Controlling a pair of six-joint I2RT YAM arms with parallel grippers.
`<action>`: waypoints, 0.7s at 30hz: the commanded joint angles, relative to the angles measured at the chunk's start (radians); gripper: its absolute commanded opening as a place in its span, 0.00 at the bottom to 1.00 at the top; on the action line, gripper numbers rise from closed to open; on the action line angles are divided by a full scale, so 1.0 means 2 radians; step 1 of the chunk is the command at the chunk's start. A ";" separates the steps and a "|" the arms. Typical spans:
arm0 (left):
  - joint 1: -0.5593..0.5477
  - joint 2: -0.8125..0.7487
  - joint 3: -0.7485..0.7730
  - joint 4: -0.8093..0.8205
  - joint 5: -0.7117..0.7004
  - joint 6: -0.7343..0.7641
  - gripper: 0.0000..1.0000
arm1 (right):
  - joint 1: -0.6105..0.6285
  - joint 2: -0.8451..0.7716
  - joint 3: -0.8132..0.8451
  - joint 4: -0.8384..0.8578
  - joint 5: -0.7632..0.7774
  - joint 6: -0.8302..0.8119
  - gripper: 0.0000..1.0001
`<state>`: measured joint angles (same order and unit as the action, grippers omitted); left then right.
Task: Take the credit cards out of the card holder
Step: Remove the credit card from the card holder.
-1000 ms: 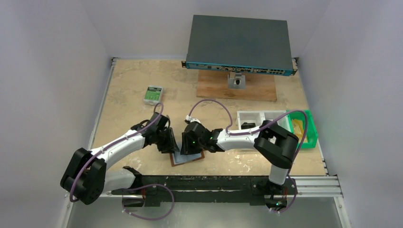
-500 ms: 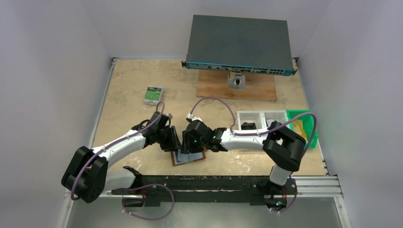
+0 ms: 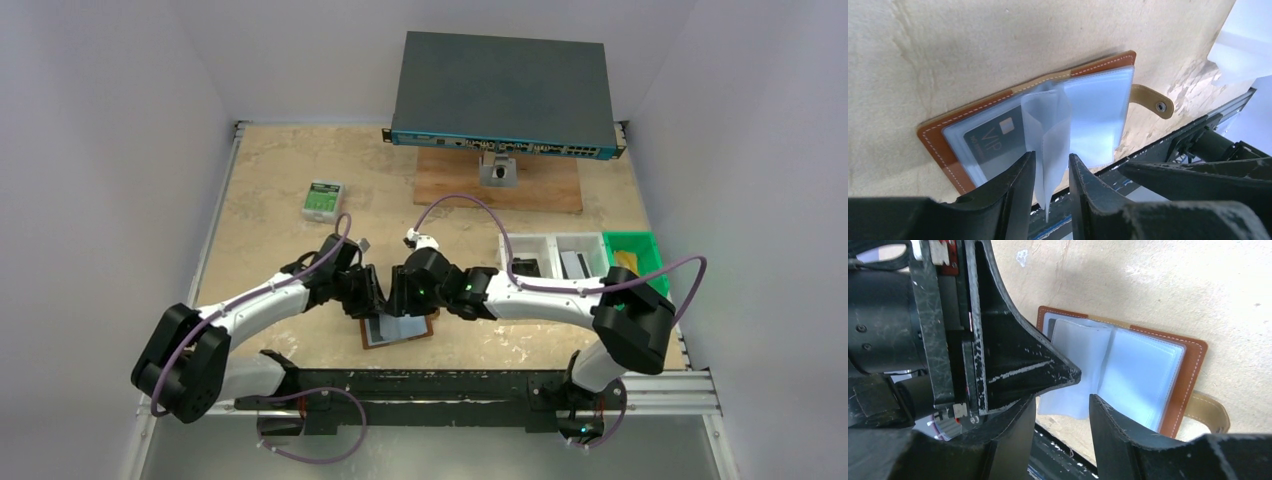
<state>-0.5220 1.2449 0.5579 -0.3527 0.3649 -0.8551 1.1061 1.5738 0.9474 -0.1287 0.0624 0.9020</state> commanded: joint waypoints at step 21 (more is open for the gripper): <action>-0.062 0.065 0.090 0.001 0.003 -0.015 0.30 | 0.001 -0.079 -0.021 -0.086 0.112 0.022 0.31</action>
<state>-0.6334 1.3495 0.6872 -0.3553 0.3763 -0.8803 1.1057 1.4559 0.9173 -0.2832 0.2390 0.9264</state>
